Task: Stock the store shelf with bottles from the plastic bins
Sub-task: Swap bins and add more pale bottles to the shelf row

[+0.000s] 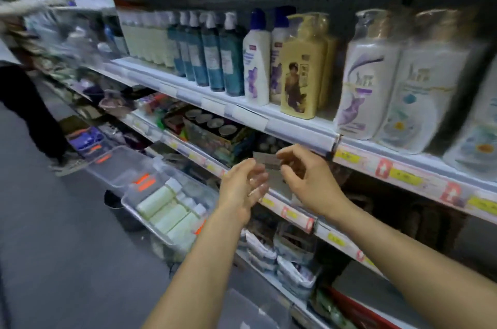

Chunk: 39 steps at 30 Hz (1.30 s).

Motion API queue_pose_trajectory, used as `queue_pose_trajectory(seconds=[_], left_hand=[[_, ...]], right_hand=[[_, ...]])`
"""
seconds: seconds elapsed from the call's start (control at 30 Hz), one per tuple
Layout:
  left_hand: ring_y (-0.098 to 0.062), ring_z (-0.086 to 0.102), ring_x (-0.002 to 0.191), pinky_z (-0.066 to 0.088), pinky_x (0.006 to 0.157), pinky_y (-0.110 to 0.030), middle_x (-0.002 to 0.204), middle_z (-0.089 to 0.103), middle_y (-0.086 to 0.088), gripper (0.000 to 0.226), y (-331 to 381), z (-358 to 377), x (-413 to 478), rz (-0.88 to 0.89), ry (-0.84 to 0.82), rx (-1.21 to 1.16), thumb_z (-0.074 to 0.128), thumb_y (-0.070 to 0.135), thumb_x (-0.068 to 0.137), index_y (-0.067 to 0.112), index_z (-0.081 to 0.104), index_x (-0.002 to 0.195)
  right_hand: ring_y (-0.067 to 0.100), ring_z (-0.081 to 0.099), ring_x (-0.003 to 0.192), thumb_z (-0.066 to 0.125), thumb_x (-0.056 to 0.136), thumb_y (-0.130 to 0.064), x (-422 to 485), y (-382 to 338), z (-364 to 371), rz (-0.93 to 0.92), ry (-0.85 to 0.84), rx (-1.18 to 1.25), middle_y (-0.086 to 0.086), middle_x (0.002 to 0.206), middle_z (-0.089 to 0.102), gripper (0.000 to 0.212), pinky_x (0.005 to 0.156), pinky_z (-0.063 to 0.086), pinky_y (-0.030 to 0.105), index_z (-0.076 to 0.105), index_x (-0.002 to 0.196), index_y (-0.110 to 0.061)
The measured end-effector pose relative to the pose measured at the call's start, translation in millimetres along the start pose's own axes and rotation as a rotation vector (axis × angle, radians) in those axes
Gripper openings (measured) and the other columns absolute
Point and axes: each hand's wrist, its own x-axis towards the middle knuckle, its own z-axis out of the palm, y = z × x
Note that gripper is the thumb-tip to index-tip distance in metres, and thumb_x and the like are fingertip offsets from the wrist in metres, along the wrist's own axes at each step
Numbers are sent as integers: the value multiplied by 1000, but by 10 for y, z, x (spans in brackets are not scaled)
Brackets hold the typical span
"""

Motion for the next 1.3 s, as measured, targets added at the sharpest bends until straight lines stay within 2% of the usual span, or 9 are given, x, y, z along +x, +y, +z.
queue_pose_trajectory(seconds=[0.13,0.23,0.33,0.4,0.53,0.63,0.77,0.97,1.3], left_hand=[[-17,65,73,57,65,-30,89,69,-4,18,338,-805,377,-67,55,-29,59,22,99,7,63,107],[-17,65,72,58,64,-29,88,70,-4,19,610,-1478,680,-84,152,-44,60,20,98,6,65,110],[-18,64,75,56,70,-33,89,68,-5,14,846,-2139,944,-126,234,-30,59,18,98,8,67,91],[-19,63,76,54,70,-32,89,67,-5,16,984,-2518,1113,-147,279,-31,57,18,99,10,65,87],[-19,62,74,52,69,-31,87,67,-4,12,1149,-3140,1375,-174,346,5,56,17,99,10,63,93],[-17,64,69,54,64,-31,85,68,-3,14,1209,-3548,1592,-233,370,57,57,18,99,8,63,105],[-16,65,67,56,57,-29,86,69,-4,18,1251,-3882,1901,-267,389,79,58,19,98,8,61,112],[-18,66,73,55,64,-31,90,68,-4,9,1339,-4190,2387,-316,333,92,57,19,99,12,61,103],[-21,68,75,57,66,-31,90,68,-6,23,1295,-4625,4031,-473,231,288,56,20,99,6,61,116]], right_hand=[[14,61,71,62,89,-7,372,-17,943,68,-110,79,-11,84,64,21,67,52,32,62,95,-27],[5,54,65,62,91,-4,656,-16,1696,148,-195,134,-7,83,64,16,64,50,25,64,94,-19],[12,61,73,59,93,1,902,-53,2409,258,-254,234,0,90,65,20,66,54,25,63,97,-18],[15,65,67,57,95,-1,1045,-69,2825,355,-294,270,5,95,66,17,58,52,25,61,100,-17],[15,65,60,58,95,-5,1156,-18,3495,553,-310,315,5,85,65,12,54,50,27,63,101,-14],[15,63,58,59,95,-4,1178,30,3893,664,-344,330,9,88,63,15,50,50,24,60,92,-18],[16,63,61,60,94,-5,1294,147,4240,782,-377,317,6,91,64,11,56,50,28,62,104,-10],[21,64,70,60,95,-7,1584,328,4741,904,-420,321,6,95,65,12,62,52,32,61,106,-10],[23,60,73,58,95,-6,2173,974,5894,1157,-302,373,10,97,62,13,61,48,32,61,107,-7]])
